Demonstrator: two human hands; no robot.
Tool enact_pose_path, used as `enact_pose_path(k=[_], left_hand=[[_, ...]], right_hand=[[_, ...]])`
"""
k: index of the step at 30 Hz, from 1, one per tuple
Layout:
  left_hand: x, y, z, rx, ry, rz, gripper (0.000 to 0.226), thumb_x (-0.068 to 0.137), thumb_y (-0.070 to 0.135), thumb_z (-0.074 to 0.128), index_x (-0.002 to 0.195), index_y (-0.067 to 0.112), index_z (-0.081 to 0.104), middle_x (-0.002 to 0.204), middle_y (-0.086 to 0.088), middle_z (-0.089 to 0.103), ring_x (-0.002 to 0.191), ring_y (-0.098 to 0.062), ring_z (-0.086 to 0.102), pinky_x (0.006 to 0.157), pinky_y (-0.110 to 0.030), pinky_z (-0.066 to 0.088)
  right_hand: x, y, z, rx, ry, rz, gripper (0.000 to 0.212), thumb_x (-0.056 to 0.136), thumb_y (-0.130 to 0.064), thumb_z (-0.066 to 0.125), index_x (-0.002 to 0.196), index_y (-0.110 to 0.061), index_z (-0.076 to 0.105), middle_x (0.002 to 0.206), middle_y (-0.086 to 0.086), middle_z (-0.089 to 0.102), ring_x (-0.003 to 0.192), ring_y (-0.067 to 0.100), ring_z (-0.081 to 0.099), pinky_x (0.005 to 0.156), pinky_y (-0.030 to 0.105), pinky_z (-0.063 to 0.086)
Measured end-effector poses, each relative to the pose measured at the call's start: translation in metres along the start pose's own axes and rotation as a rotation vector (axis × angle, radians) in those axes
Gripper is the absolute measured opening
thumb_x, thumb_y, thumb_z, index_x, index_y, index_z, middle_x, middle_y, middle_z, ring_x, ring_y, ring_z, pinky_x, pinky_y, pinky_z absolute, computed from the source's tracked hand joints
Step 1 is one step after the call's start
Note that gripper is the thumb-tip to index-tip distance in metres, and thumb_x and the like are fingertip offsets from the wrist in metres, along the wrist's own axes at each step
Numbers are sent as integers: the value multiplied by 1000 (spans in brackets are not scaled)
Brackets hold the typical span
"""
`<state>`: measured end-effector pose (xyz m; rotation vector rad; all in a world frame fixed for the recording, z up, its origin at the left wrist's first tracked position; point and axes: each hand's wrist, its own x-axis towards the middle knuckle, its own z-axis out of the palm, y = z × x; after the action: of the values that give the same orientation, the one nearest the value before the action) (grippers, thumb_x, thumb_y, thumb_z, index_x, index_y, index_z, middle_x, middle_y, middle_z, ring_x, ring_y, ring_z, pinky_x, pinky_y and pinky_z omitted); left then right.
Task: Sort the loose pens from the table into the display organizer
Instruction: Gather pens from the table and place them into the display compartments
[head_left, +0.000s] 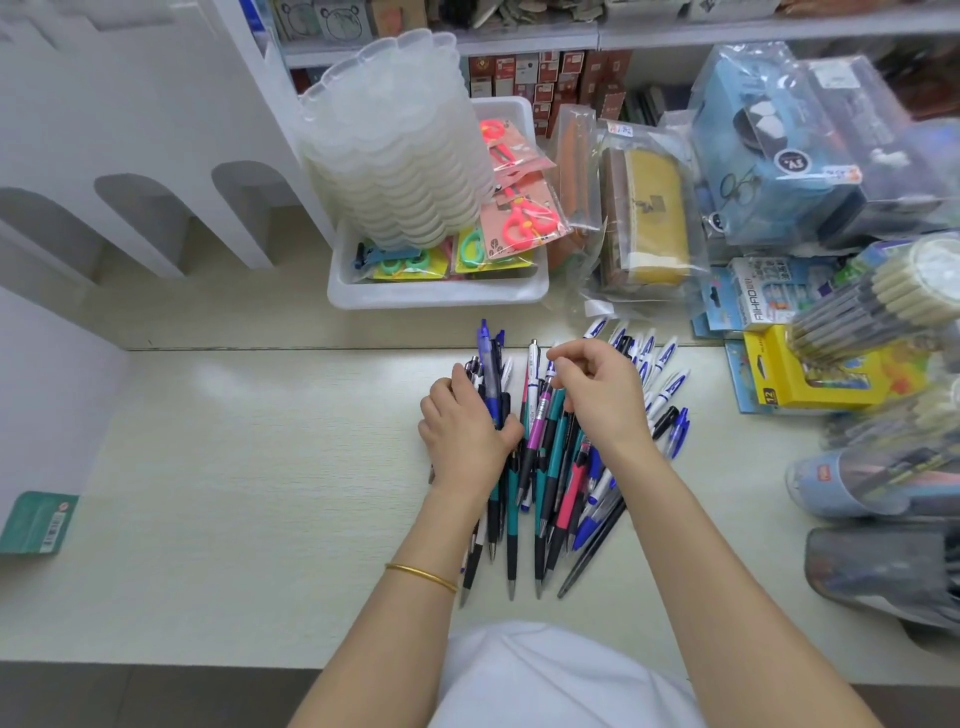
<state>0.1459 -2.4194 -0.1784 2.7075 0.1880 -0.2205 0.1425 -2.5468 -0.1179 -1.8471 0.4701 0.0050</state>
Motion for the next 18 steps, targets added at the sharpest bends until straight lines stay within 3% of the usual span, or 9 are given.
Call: enact_pose_path(k=[4, 12, 18], left_hand=[[1, 0, -1, 60, -13, -17, 86, 80, 41, 66, 146, 8, 23, 137, -13, 36, 121, -30, 37, 98, -38, 35], [3, -3, -3, -40, 18, -21, 48, 78, 20, 65, 118, 2, 46, 113, -17, 53, 101, -34, 49, 84, -37, 39], [2, 4, -5, -21, -1, -41, 36, 79, 14, 63, 109, 4, 46, 109, -15, 60, 100, -34, 54, 79, -38, 43]], right_hand=[[0, 0, -1, -7, -5, 5, 19, 94, -8, 50, 89, -24, 61, 84, 14, 65, 61, 13, 51, 65, 33, 49], [2, 1, 4, -9, -15, -1, 20, 94, -8, 51, 86, -24, 62, 86, 20, 65, 61, 16, 49, 64, 33, 46], [2, 1, 5, -7, -19, 6, 21, 93, -8, 51, 86, -24, 62, 86, 21, 65, 62, 17, 49, 64, 34, 44]])
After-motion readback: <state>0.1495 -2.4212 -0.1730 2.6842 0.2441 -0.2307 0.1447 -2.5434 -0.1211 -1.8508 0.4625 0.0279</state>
